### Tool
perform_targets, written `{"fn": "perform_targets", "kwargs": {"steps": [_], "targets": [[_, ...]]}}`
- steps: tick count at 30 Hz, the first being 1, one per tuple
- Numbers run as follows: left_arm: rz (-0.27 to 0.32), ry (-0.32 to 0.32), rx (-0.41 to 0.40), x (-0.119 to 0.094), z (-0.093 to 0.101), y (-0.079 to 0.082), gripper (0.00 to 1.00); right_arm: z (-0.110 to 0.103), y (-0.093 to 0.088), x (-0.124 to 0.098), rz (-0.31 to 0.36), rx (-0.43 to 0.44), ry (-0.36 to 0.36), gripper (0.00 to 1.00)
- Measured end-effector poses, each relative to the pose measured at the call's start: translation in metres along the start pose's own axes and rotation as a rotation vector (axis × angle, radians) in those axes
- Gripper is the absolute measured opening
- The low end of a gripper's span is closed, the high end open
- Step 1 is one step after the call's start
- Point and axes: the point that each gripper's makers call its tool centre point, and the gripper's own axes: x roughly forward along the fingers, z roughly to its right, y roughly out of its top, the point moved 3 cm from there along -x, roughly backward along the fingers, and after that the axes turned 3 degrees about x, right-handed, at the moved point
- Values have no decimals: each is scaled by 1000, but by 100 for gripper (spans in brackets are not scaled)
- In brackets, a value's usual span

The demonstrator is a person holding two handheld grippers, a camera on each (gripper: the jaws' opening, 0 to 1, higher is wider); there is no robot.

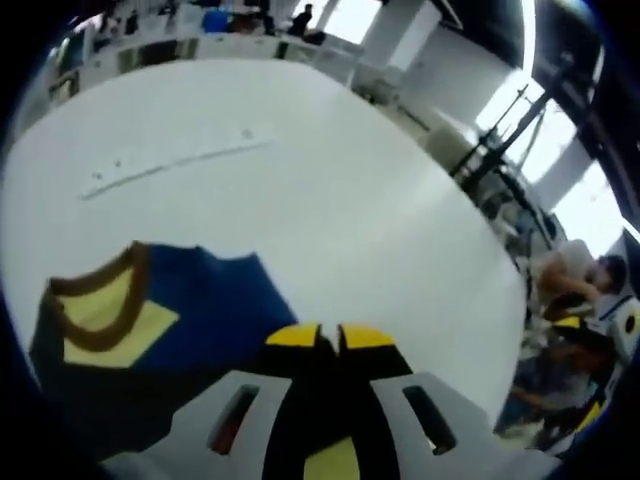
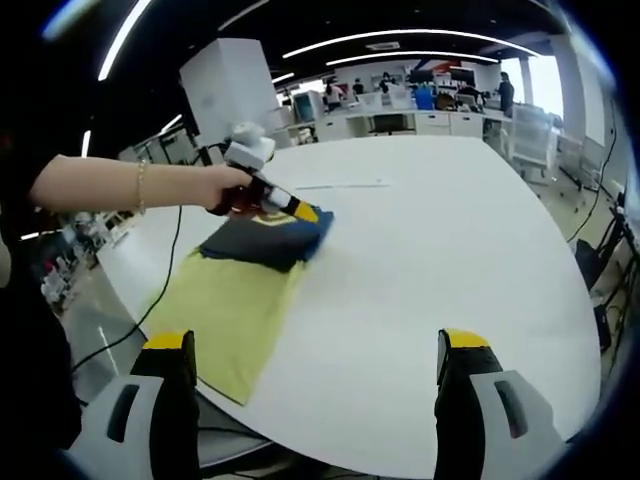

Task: Fold the garment on the visible template until the final outline fits inside the template.

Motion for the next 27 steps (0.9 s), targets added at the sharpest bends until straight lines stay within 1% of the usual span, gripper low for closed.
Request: {"fn": "perform_targets", "kwargs": {"steps": [7,11,14,18,21,25,27], "targets": [[19,5,0,-16,-5,-1,8,-11,6,5,5,-18,20,100],[32,10,6,-30,-9,-8,13,-16,8,9,10,-22,26,100],[38,15,13,-42,-14,-14,15,-20,9,11,11,-25,31,100],[68,11,-4,-66,-20,-20,20,-28,13,16,15,-35,41,100],[81,20,16,-83,-24,-26,23,-32,15,19,17,-42,48,100],[103,21,35,-109,-33,-34,33,-40,20,23,22,-54,55,100],[121,18,46,-124,-35,-38,34,-42,22,25,26,-57,57,100]]}}
